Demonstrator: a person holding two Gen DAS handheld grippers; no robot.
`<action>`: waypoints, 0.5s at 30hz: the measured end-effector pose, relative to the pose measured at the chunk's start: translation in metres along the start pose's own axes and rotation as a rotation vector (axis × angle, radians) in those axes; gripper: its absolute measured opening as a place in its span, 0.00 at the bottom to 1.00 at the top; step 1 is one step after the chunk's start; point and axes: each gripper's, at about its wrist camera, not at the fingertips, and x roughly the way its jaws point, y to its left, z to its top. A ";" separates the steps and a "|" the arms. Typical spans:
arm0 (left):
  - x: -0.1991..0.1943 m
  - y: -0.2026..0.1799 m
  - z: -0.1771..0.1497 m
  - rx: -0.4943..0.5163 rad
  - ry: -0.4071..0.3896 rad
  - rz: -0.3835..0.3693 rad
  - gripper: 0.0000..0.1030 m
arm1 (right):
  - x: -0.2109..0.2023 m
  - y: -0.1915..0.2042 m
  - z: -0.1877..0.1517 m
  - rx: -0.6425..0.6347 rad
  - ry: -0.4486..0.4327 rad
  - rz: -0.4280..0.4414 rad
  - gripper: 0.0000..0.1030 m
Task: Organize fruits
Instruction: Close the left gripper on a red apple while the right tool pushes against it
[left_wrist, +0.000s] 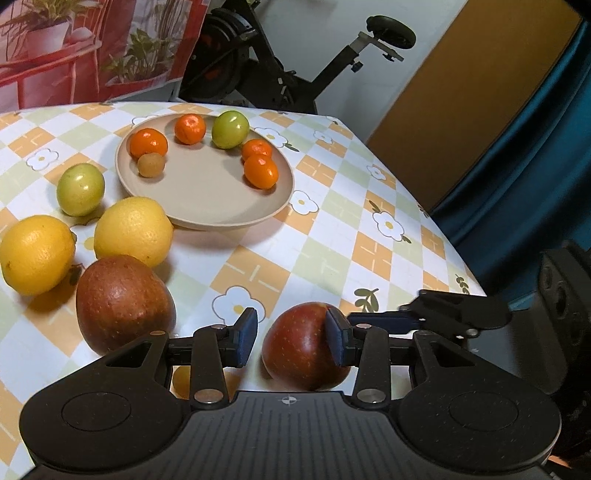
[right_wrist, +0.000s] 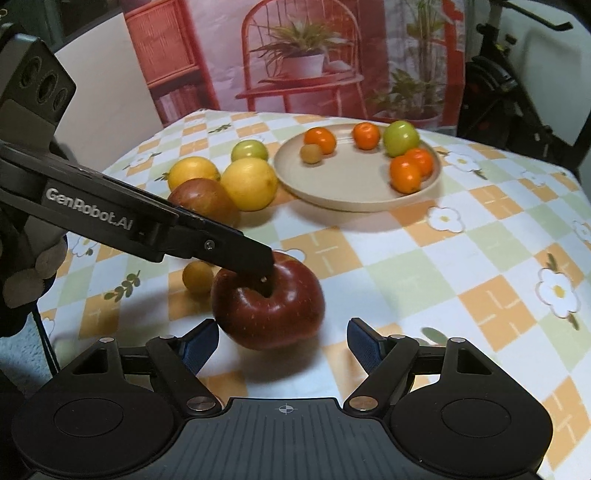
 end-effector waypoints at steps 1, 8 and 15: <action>0.000 0.001 0.000 -0.004 0.004 -0.008 0.42 | 0.003 -0.001 0.000 0.005 0.002 0.011 0.66; 0.002 0.002 -0.001 -0.014 0.022 -0.023 0.42 | 0.006 0.000 -0.003 0.016 -0.027 0.045 0.61; 0.004 0.001 0.000 -0.012 0.026 -0.020 0.41 | 0.005 -0.001 -0.003 0.036 -0.036 0.047 0.60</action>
